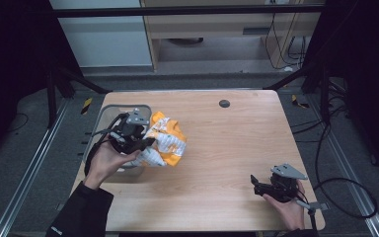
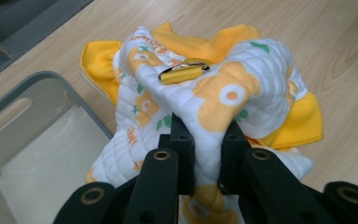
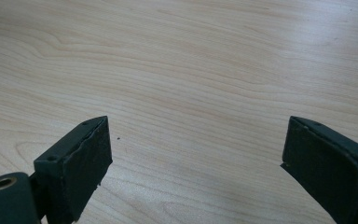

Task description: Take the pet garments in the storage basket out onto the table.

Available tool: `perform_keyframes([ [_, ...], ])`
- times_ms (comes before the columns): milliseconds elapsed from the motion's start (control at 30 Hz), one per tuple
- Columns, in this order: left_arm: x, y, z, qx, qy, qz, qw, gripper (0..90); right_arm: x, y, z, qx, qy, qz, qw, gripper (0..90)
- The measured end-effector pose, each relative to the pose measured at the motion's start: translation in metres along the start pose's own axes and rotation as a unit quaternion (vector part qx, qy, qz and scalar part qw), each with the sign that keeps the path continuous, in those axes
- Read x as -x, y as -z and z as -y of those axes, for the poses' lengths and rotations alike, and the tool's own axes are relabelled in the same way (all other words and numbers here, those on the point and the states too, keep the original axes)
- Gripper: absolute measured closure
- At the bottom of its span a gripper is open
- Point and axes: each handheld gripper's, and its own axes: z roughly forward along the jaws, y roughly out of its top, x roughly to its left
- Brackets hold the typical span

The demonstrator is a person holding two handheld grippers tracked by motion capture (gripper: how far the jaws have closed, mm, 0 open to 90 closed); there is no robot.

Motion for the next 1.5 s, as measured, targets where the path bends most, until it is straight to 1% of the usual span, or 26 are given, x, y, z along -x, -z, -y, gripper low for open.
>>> perform_keyframes([
  [33, 0.000, 0.000, 0.000, 0.000, 0.000, 0.000, 1.0000, 80.3, 0.000, 0.000, 0.000, 0.000, 0.000, 0.000, 1.0000, 8.0],
  [67, 0.002, -0.001, -0.001, -0.002, -0.004, 0.000, 1.0000, 80.3, 0.000, 0.000, 0.000, 0.001, 0.000, 0.000, 1.0000, 8.1],
  [133, 0.007, -0.005, -0.001, -0.002, -0.007, 0.006, 1.0000, 80.3, 0.000, 0.000, 0.000, 0.001, 0.001, 0.001, 1.0000, 8.1],
  [333, 0.013, -0.012, -0.002, -0.007, -0.016, 0.015, 0.9997, 80.3, 0.000, 0.000, 0.000, 0.001, 0.000, 0.001, 1.0000, 8.0],
  [367, 0.015, -0.014, -0.002, -0.005, -0.014, 0.016, 0.9997, 80.3, 0.000, 0.000, 0.000, 0.001, 0.000, 0.001, 1.0000, 8.0],
  [400, 0.017, -0.017, -0.002, -0.008, -0.020, 0.019, 0.9996, 80.3, 0.000, 0.000, 0.000, 0.001, 0.000, 0.002, 1.0000, 8.0],
  [467, 0.019, -0.018, -0.002, -0.007, -0.018, 0.021, 0.9996, 80.3, 0.000, 0.000, 0.000, 0.001, 0.000, 0.002, 1.0000, 8.1],
  [633, 0.026, -0.025, -0.002, -0.017, -0.032, 0.029, 0.9989, 80.3, 0.001, 0.001, 0.000, 0.001, 0.000, 0.003, 1.0000, 8.1],
  [733, 0.031, -0.031, -0.003, -0.019, -0.037, 0.034, 0.9986, 80.3, 0.001, 0.000, 0.001, 0.000, 0.001, 0.004, 1.0000, 8.1],
  [767, 0.031, -0.031, -0.003, -0.019, -0.037, 0.034, 0.9986, 80.3, 0.001, 0.000, 0.001, 0.000, 0.001, 0.004, 1.0000, 8.1],
  [833, 0.034, -0.035, -0.003, -0.025, -0.044, 0.036, 0.9981, 80.3, 0.001, 0.000, 0.001, 0.001, 0.000, 0.004, 1.0000, 8.1],
  [1000, 0.041, -0.044, -0.003, -0.031, -0.052, 0.044, 0.9972, 80.3, 0.001, 0.000, 0.001, 0.000, 0.001, 0.004, 1.0000, 8.1],
  [1367, 0.052, -0.057, -0.001, -0.031, -0.058, 0.061, 0.9960, 80.3, 0.002, 0.001, 0.001, 0.002, 0.004, 0.006, 1.0000, 8.0],
  [1400, 0.054, -0.061, 0.000, -0.034, -0.060, 0.065, 0.9955, 80.3, 0.002, 0.001, 0.001, 0.003, 0.004, 0.006, 1.0000, 8.0],
  [1500, 0.055, -0.065, 0.001, -0.037, -0.059, 0.067, 0.9953, 80.3, 0.002, 0.001, 0.001, 0.001, 0.001, 0.005, 1.0000, 8.0],
])
